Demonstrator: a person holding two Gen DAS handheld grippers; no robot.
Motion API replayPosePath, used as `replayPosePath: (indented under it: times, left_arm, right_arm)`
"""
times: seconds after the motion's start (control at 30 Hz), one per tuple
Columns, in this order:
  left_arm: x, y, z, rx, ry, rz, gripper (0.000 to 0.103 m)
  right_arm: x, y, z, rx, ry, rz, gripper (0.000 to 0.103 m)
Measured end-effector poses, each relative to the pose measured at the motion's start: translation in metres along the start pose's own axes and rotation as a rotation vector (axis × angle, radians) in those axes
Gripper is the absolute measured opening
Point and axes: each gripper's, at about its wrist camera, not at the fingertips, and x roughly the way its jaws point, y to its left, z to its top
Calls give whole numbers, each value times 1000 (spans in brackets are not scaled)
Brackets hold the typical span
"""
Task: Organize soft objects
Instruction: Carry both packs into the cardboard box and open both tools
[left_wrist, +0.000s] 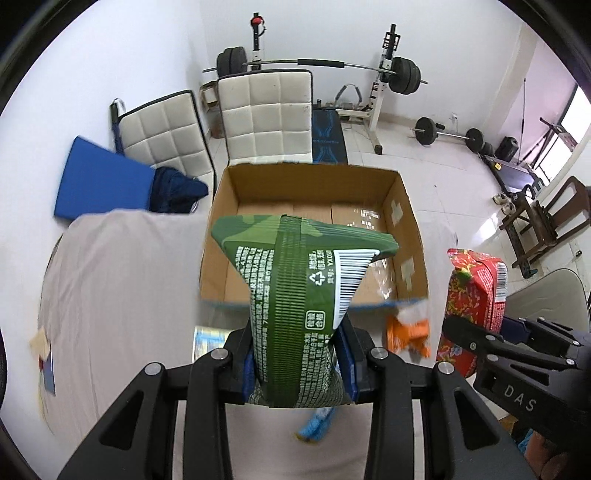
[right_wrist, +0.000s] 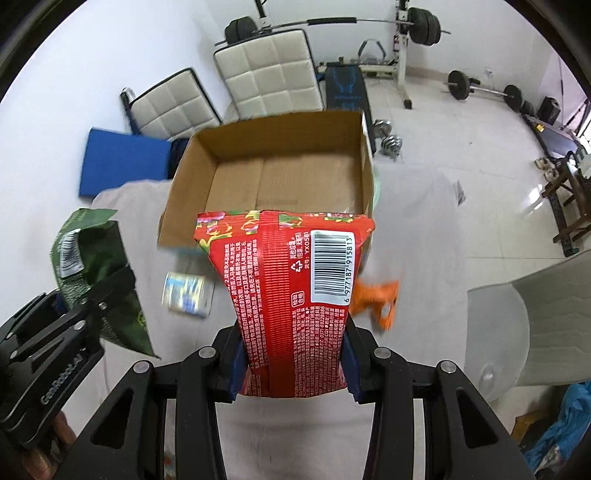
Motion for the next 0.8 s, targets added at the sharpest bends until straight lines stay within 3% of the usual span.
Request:
replayPosePath:
  times: [0.2,0.4,0.6,0.8]
  left_arm:
    - [49,14,53,13,62,-47,33]
    - [132,28,99,-38,215,-144,33]
    - [203,26,126,-87,341,-225,33]
    - [256,14,141,-114,465,-317,33]
  right_arm:
    - [44,7,61,28,8,-32,44]
    - [123,5,117,54,68,-46,44]
    - [196,-10,157,65,149,-51,44]
    - [240,-24,182,65,197,-80,44]
